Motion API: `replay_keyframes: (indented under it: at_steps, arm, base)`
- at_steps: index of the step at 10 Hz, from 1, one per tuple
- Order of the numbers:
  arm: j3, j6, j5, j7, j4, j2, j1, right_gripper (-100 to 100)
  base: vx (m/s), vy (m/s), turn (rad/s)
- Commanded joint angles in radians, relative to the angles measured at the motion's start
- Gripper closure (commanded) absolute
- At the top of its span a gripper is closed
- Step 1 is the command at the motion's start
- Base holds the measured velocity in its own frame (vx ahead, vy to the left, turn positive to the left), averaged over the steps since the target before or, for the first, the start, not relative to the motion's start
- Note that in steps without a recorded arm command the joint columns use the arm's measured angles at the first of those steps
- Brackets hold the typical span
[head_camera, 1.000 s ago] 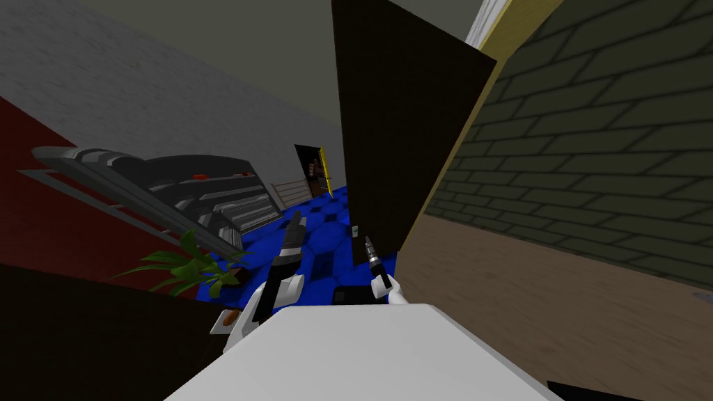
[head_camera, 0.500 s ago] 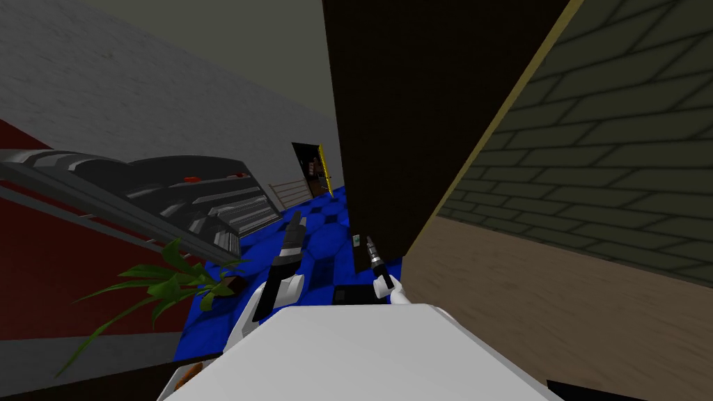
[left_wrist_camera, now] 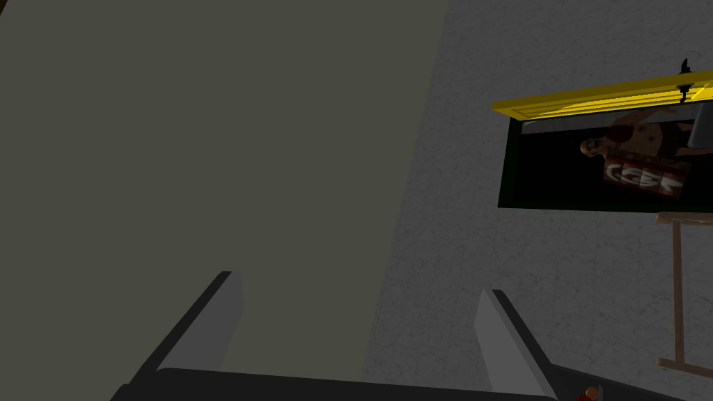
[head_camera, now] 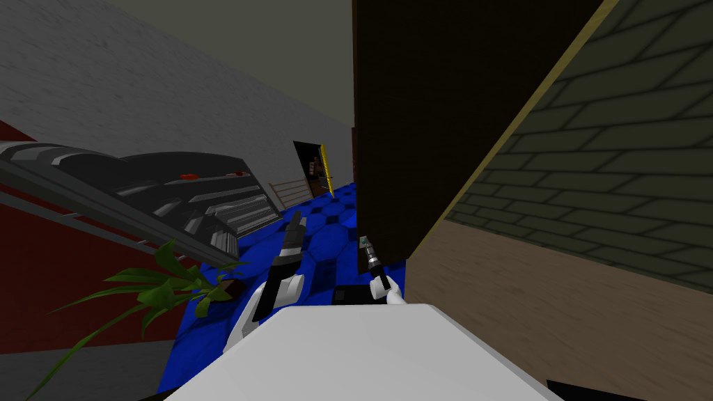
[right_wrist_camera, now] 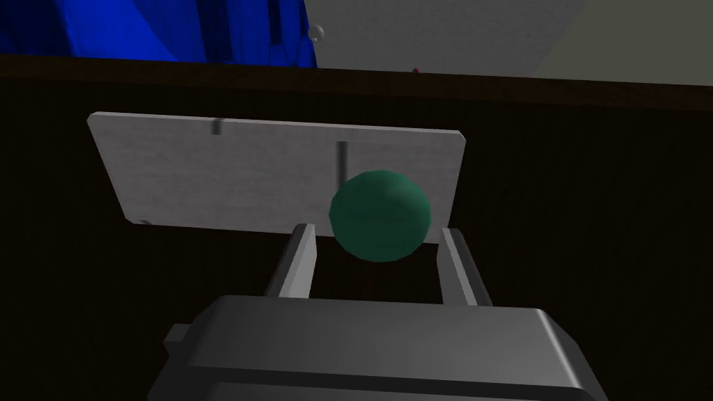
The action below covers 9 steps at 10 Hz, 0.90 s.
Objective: Push the door open
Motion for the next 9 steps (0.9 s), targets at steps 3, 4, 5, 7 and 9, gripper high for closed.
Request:
replay_keyframes:
  at_steps: [3,4,5,7,9]
  arm:
    - [0.000,-0.001,0.000,0.000,0.001,-0.001,0.000,100]
    - [0.000,-0.001,0.000,0.000,0.001,-0.001,0.000,100]
    - [0.000,-0.001,0.000,0.000,0.001,-0.001,0.000,100]
    - [-0.027,0.001,-0.009,0.003,0.002,-0.038,-0.005,100]
    - [-0.007,0.012,0.000,0.012,-0.032,-0.049,0.029,-100]
  base:
    - [-0.008,-0.020,0.010]
    - [0.000,0.000,0.000]
    - [0.000,0.000,0.000]
    - [0.161,0.054,-0.071]
    - [-0.029,-0.066,-0.015]
